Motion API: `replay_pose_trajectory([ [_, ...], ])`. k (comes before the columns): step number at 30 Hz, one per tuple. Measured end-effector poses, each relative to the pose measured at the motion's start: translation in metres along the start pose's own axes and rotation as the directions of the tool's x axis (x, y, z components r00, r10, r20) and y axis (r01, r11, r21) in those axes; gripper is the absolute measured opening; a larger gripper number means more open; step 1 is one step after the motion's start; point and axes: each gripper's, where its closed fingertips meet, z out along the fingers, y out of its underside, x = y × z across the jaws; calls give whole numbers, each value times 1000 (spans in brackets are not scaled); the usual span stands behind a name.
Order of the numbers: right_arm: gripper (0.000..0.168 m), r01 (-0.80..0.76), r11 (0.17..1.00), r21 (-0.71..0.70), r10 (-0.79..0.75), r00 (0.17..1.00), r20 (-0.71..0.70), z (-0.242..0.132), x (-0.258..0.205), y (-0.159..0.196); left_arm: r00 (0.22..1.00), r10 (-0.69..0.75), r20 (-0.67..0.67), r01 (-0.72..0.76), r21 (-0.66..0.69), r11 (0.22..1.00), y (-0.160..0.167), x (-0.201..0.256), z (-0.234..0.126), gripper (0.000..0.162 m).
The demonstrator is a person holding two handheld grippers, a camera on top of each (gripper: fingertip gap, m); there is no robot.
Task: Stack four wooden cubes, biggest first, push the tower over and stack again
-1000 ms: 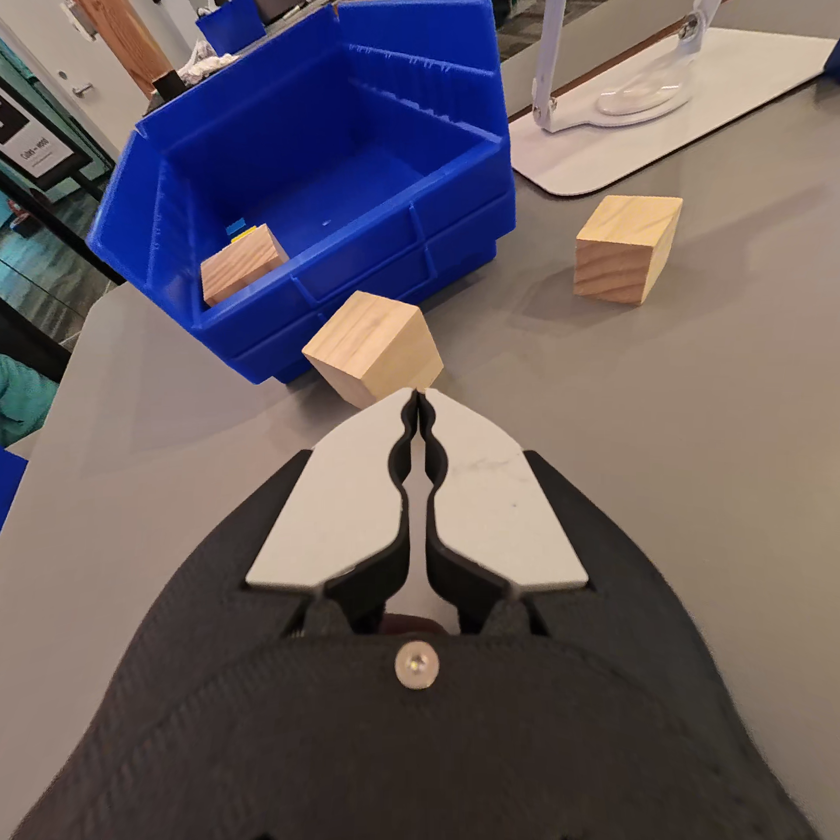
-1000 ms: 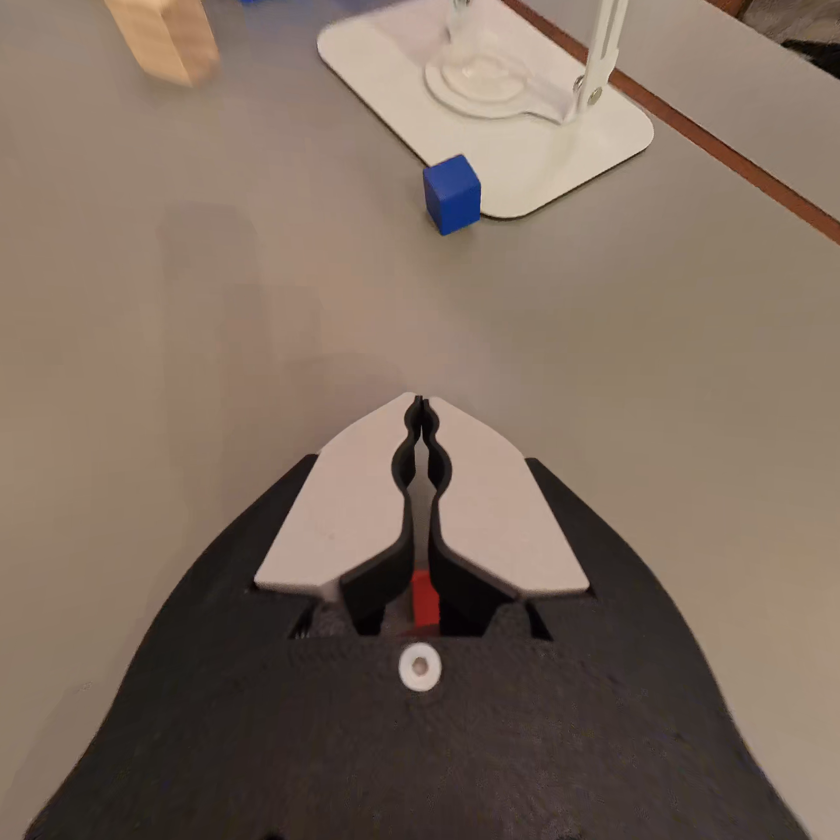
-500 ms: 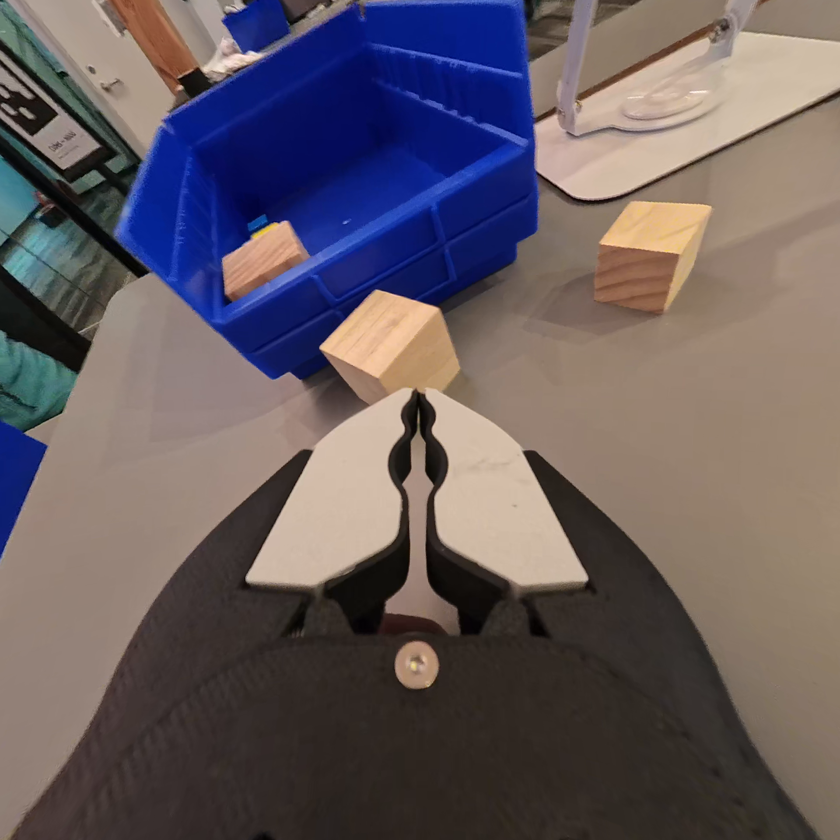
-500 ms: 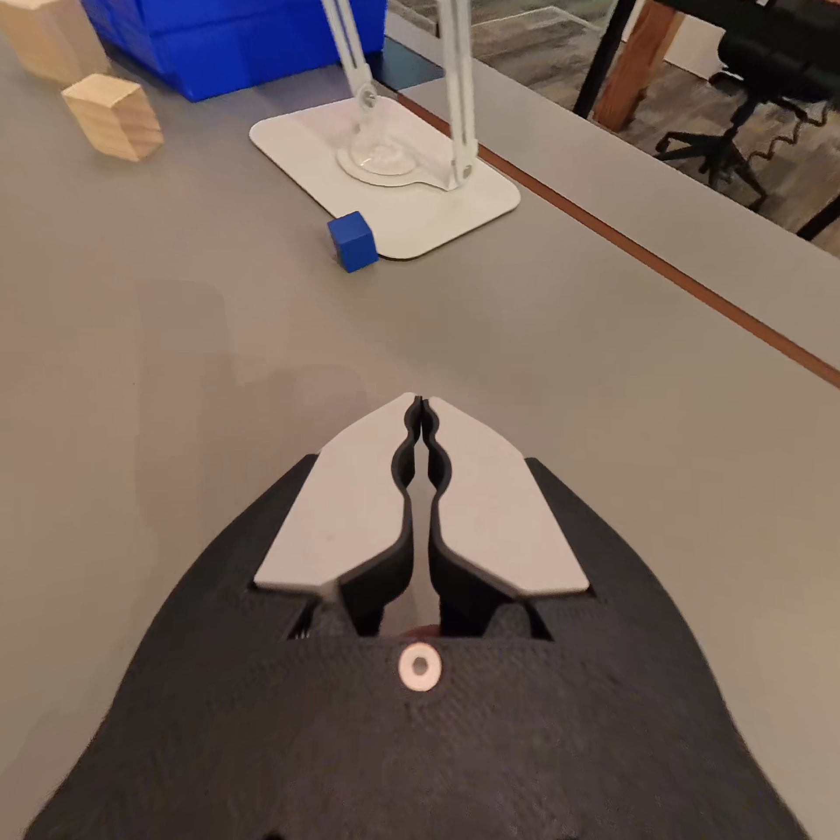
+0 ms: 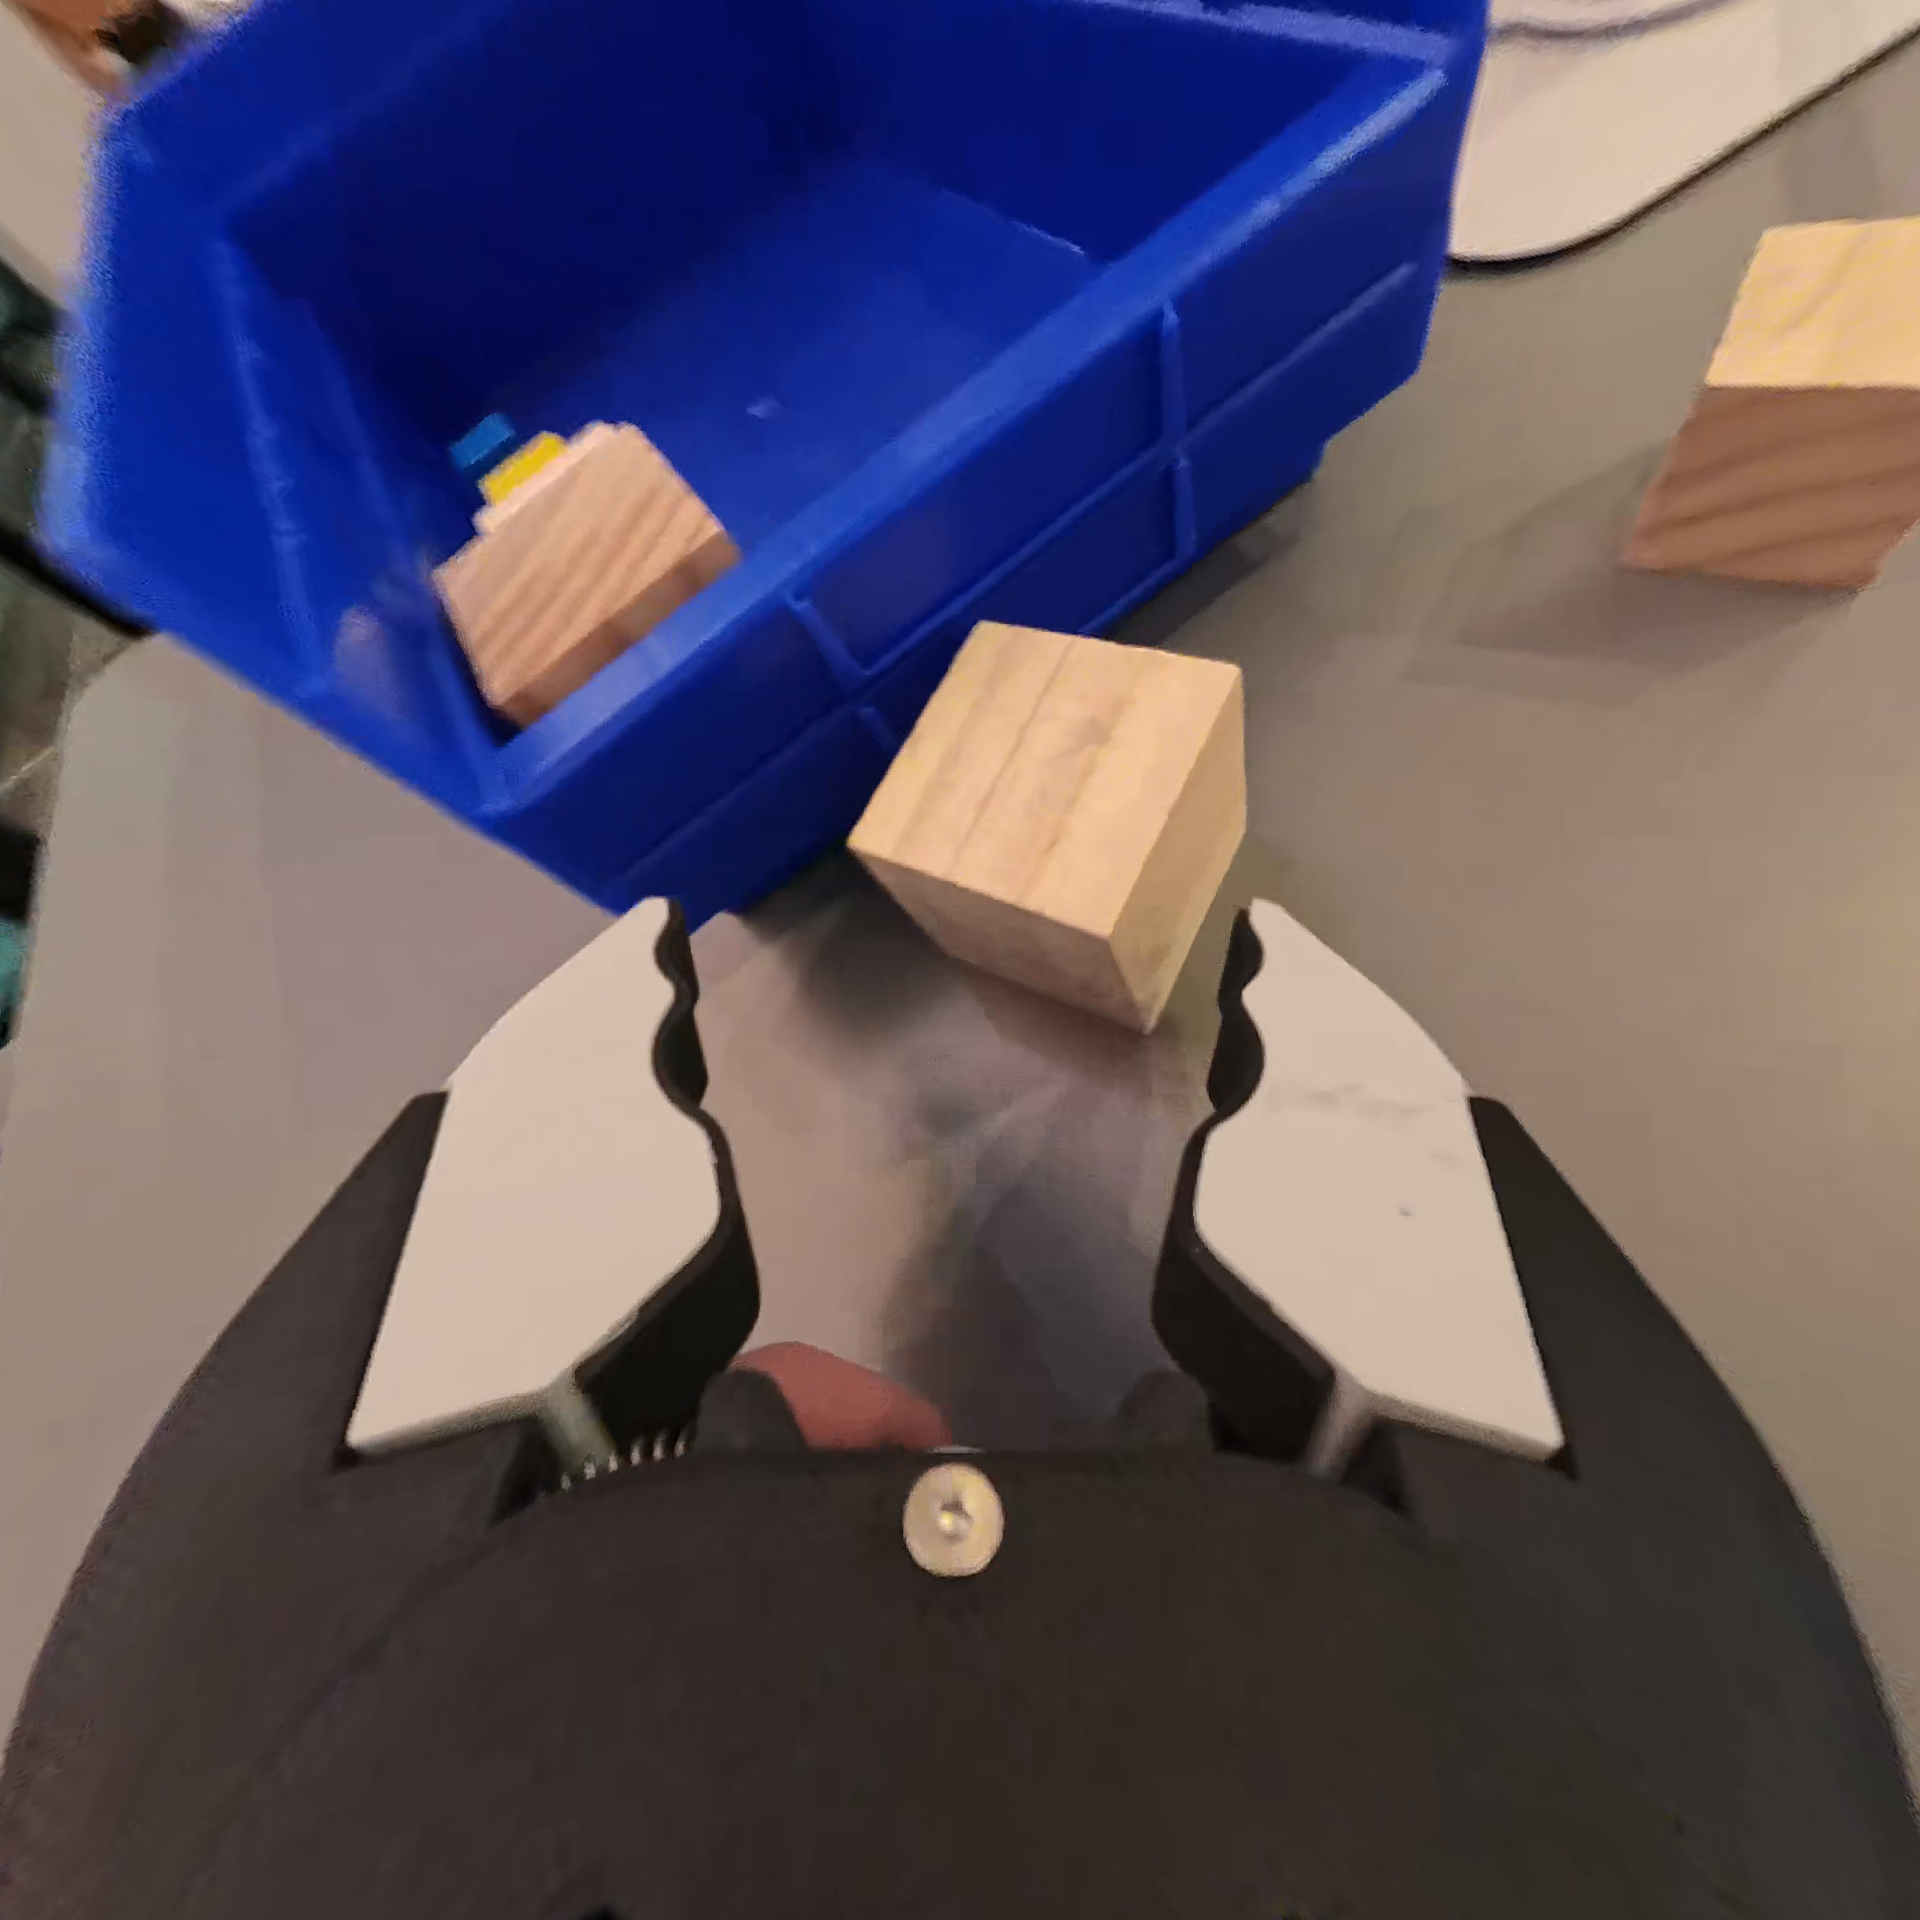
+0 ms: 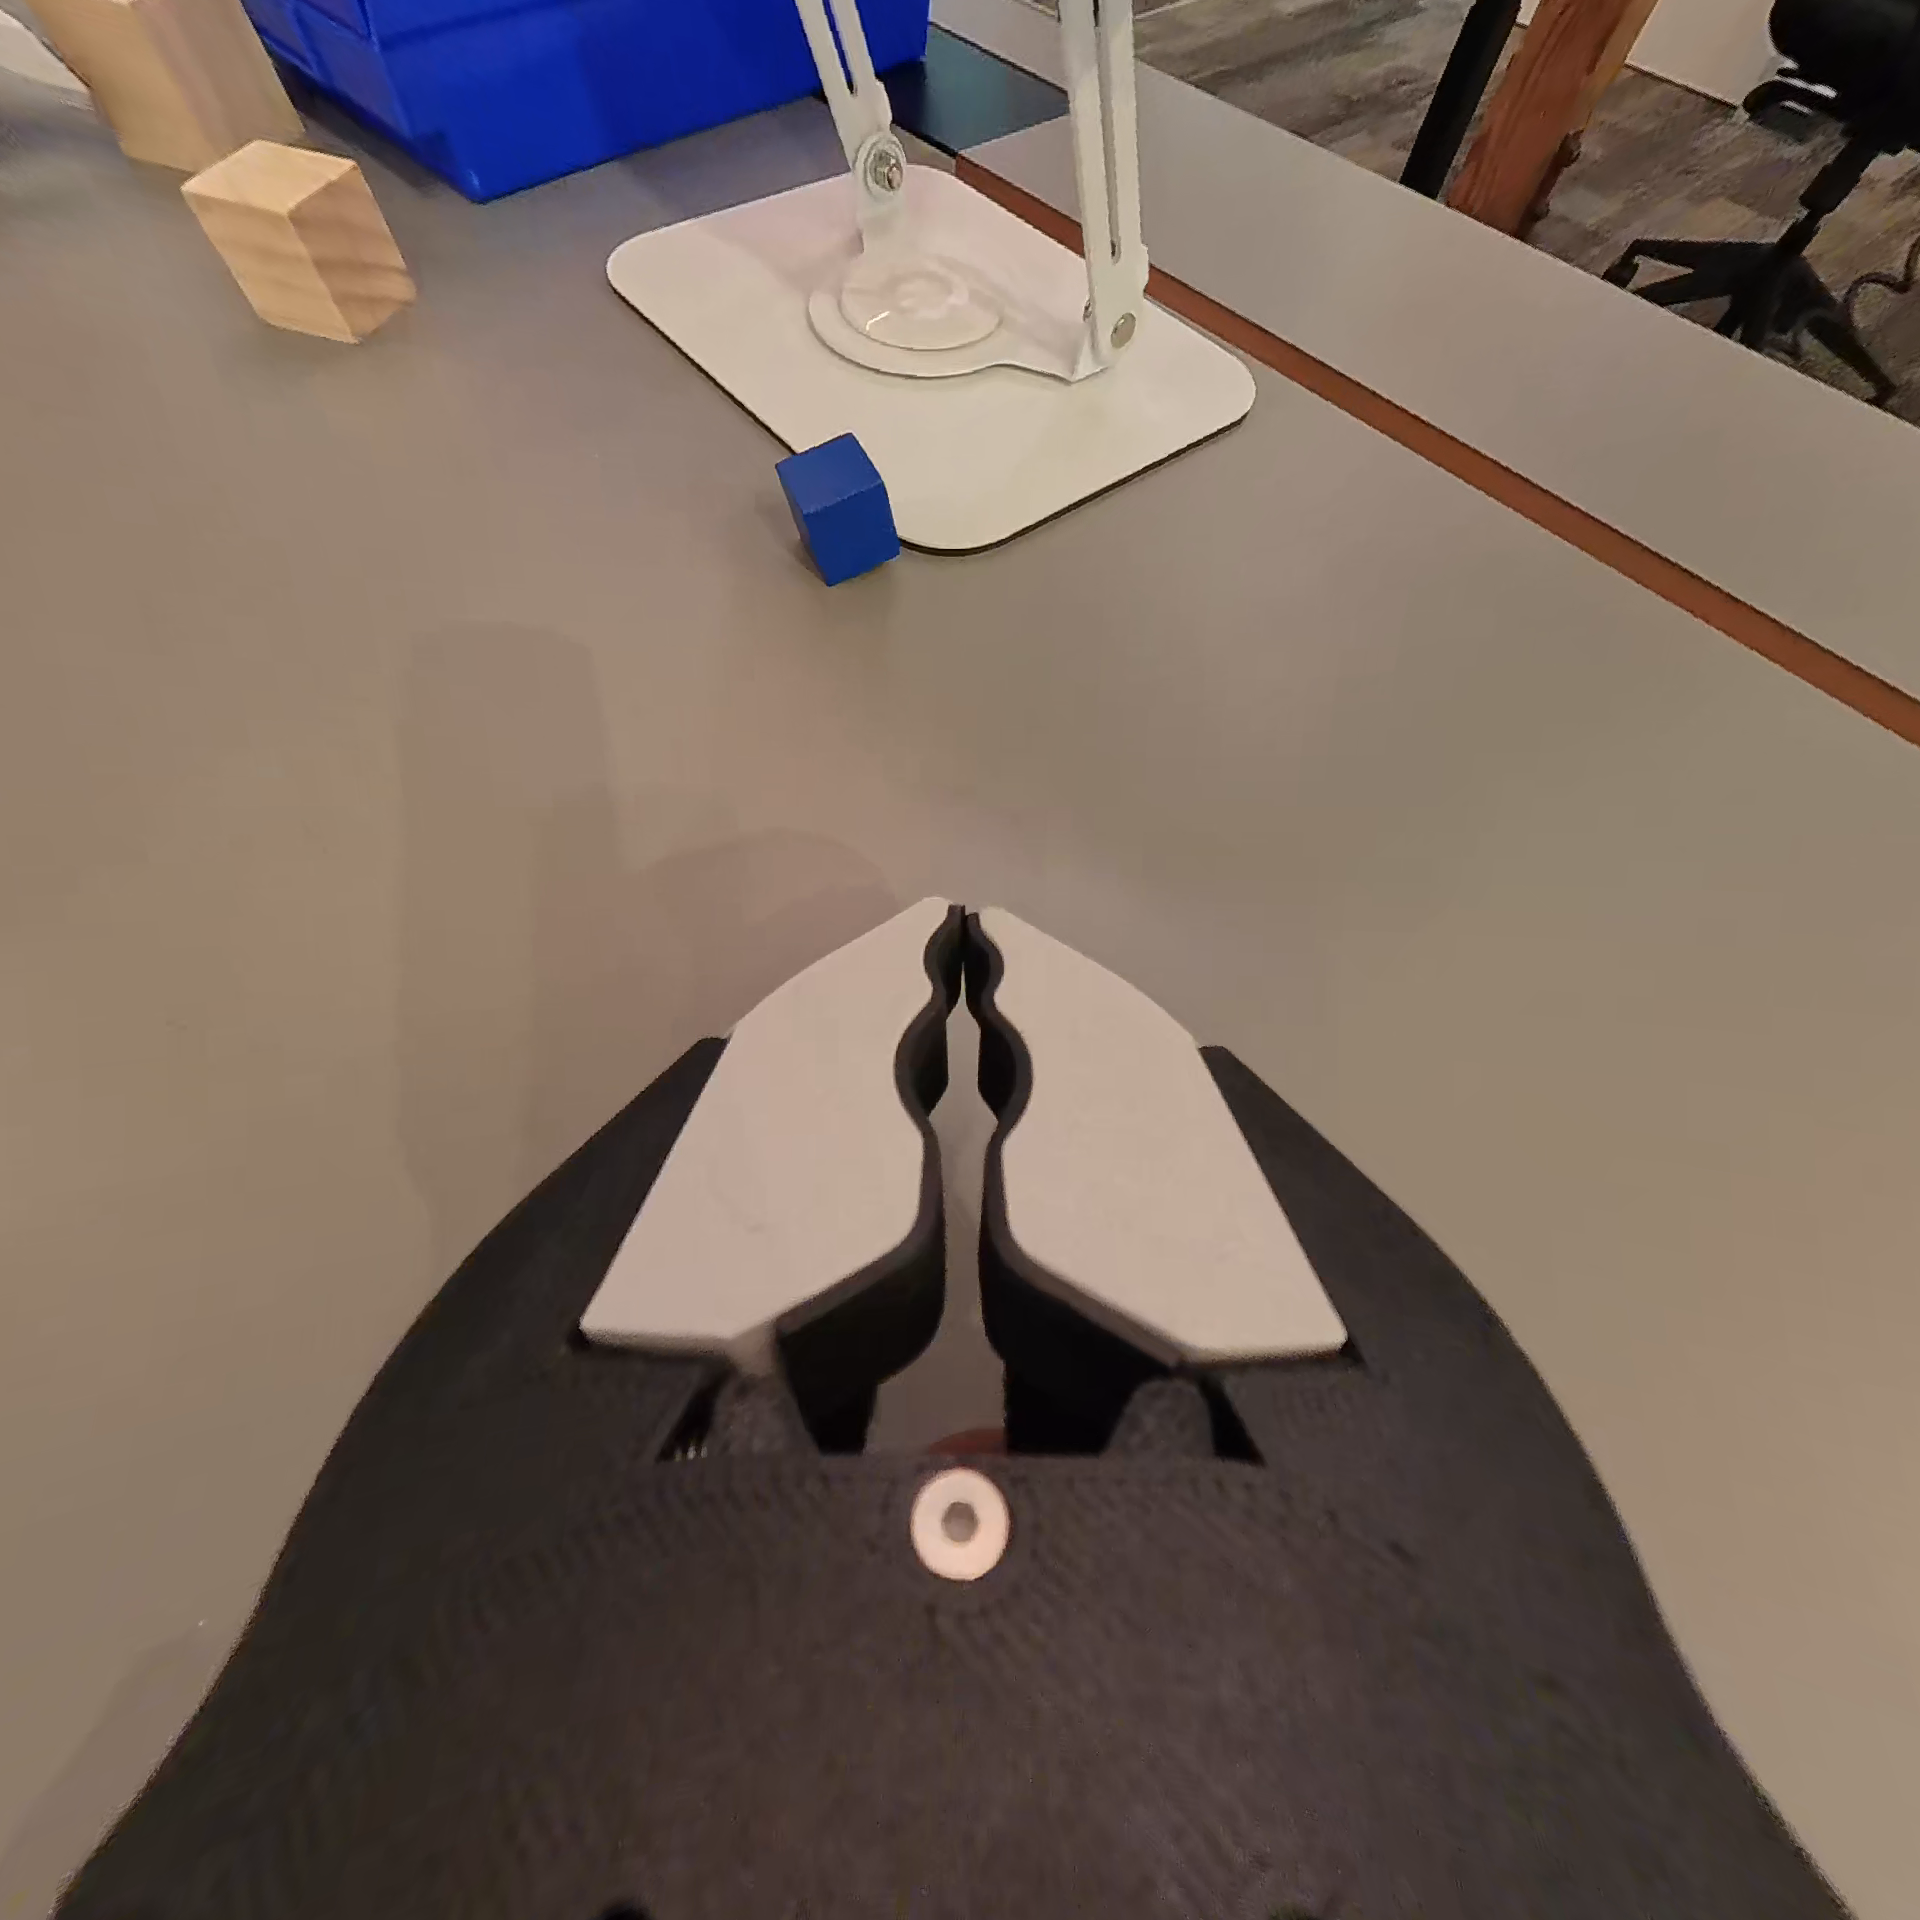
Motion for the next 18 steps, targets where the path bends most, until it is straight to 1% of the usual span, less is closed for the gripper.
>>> replay_pose_trajectory([
  [1, 0, 4, 1000, -1, -4, 1000, 2, 0, -1, 0, 999, 6, -52, -7, -16, 1000, 0, 4, 6, 95],
  [3, 0, 5, 1000, -3, -5, 1000, 4, 1, -1, 0, 988, 41, -151, -43, -13, 999, -3, 16, 13, 87],
  [6, 0, 6, 1000, -8, -6, 1000, 6, 2, -2, 1, 975, 76, -210, -85, -34, 996, -3, 23, 22, 79],
  [7, 0, 9, 1000, -6, -9, 1000, 2, 2, -2, 0, 972, 84, -219, -91, -19, 996, -6, 24, 22, 69],
  [10, 0, 37, 999, 18, -37, 999, 13, -1, -11, -14, 960, 118, -255, -121, 6, 993, -11, 35, 23, 68],
  [12, 0, 92, 995, 36, -95, 992, 78, 2, -36, -32, 940, 148, -307, -146, 29, 989, -16, 53, 20, 68],
  [14, 0, 146, 988, 43, -151, 973, 174, 14, -71, -52, 925, 188, -332, -179, 58, 982, -25, 73, 19, 67],
  [16, 0, 203, 978, 56, -211, 943, 257, 34, -108, -73, 899, 207, -386, -193, 75, 978, -32, 97, 18, 67],
  [18, 0, 236, 970, 51, -239, 906, 350, 60, -145, -91, 883, 229, -409, -210, 91, 973, -39, 116, 17, 67],
])
